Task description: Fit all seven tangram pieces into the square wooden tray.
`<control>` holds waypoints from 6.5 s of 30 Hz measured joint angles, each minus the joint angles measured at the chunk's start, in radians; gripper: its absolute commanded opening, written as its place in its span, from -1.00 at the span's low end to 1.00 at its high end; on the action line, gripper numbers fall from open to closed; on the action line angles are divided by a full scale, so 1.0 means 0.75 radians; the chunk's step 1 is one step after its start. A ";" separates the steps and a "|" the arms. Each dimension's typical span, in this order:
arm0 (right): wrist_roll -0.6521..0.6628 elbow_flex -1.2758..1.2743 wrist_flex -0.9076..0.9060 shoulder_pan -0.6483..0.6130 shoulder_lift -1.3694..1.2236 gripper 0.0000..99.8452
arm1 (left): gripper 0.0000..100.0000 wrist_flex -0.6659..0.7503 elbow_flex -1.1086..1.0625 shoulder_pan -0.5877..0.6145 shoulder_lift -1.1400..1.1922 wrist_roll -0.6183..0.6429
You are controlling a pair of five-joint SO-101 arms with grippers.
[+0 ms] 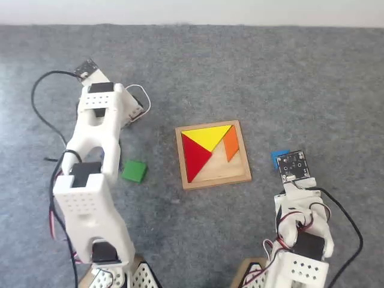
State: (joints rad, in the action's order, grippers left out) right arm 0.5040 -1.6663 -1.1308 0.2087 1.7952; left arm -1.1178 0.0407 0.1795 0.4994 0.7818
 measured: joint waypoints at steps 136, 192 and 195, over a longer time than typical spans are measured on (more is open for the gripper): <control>0.000 0.000 0.000 -0.008 0.000 -0.98 | -0.79 0.372 -0.626 -0.927 -0.499 -0.589; 0.000 0.000 -0.025 -0.008 0.000 -0.98 | -0.75 0.839 -0.147 -0.622 0.084 -0.841; 0.000 0.000 -0.025 -0.008 0.000 -0.98 | -0.75 0.802 -0.147 -0.616 0.084 -0.890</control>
State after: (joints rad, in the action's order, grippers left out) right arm 0.5040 -1.6663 -1.1492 0.2025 1.7952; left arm -0.5163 -0.0698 -0.2823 0.5623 0.1143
